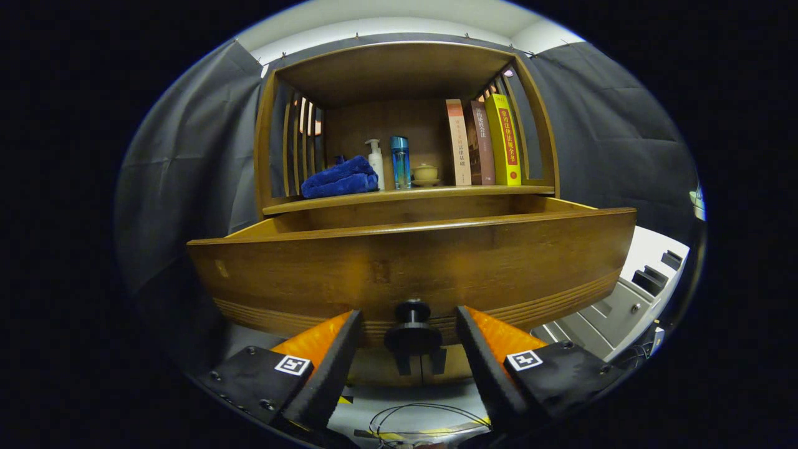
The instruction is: Pull open the drawer, take out the items inside it, and place them on the countertop above the cabinet.
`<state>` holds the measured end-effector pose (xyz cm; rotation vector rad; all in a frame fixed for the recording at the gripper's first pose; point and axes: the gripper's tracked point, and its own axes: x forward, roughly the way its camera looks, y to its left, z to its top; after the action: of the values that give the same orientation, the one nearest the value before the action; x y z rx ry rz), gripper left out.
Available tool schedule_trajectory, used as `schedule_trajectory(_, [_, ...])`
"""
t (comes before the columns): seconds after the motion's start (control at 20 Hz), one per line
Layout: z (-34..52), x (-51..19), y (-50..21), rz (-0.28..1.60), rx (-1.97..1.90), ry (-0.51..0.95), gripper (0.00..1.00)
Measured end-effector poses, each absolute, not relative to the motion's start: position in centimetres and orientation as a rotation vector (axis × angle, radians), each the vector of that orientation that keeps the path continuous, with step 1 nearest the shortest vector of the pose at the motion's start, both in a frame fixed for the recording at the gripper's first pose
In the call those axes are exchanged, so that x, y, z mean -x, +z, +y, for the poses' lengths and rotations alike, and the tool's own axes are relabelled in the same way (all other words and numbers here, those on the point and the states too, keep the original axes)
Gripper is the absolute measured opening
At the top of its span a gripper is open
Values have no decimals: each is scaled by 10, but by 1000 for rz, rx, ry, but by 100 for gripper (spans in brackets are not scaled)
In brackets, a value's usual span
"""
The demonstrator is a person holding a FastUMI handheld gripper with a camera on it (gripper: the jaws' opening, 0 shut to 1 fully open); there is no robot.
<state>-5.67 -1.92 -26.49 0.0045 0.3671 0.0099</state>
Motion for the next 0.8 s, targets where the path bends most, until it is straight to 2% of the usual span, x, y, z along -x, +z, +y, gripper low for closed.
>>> schedule_trajectory(0.15, [-21, 62, -195, 239, 5, 14, 99])
schedule_trajectory(0.3, [-33, 26, -99, 92, 45, 12, 98])
schedule_trajectory(0.45, [-30, -32, -44, 68, 72, 57, 98])
schedule_trajectory(0.55, [-26, -75, -39, 118, 124, 94, 98])
schedule_trajectory(0.8, [8, -138, -118, 425, 225, 204, 99])
